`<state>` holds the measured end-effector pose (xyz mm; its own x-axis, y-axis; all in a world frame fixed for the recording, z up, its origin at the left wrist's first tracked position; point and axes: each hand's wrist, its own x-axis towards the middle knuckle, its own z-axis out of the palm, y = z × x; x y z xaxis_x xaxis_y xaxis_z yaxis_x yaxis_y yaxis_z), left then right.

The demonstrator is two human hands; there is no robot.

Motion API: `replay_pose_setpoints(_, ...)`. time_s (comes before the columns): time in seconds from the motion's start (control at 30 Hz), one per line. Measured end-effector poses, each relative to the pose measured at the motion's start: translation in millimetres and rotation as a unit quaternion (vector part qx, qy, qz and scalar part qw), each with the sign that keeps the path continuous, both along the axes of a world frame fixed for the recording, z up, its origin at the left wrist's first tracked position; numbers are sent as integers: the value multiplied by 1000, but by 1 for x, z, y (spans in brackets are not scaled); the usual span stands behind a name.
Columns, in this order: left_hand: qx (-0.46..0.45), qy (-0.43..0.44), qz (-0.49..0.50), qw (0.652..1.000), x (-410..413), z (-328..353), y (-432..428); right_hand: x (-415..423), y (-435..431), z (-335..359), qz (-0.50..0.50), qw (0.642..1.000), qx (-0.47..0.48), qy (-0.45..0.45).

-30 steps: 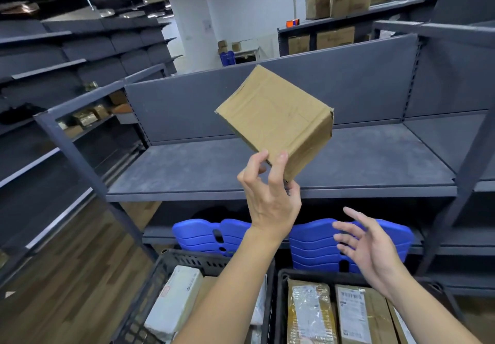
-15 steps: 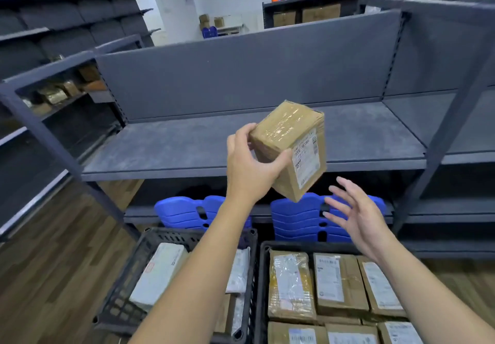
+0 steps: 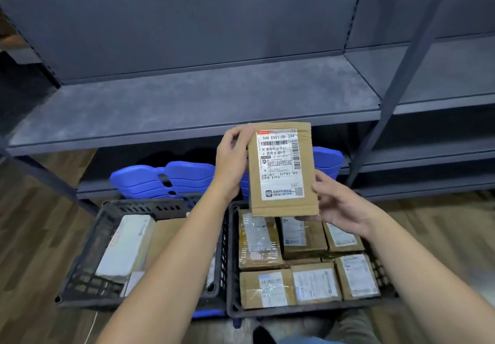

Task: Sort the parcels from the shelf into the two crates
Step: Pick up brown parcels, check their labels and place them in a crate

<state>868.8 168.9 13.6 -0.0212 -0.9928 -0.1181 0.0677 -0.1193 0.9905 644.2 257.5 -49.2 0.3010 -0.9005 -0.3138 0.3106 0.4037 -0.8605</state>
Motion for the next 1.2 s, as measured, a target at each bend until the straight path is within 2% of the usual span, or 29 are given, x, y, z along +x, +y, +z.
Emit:
replay_pose_setpoints(0.13,0,-37,-18,999,-18,-6,4,-9,4,-9,-53,998,-14,41)
replay_pose_setpoints(0.23,2,-32,-111,993,-26,-10,9,-21,1,-11,-98,994,-23,32)
replay_pose_setpoints(0.33,1,-25,-174,984,-29,-17,11,-34,-2,-11,-94,995,-24,33)
replay_pose_setpoints(0.53,70,-44,-114,990,-28,-57,19,-55,-1,-29,-53,997,19,55)
replay_pose_setpoints(0.77,79,-110,-98,986,-38,-95,33,-76,8,-70,-16,995,79,66)
replay_pose_setpoints(0.97,92,-101,-30,990,-44,-101,34,-87,-7,-93,-91,992,74,48)
replay_pose_setpoints(1.2,92,-66,46,992,-60,-98,30,-95,-19,-85,-124,990,68,-24)
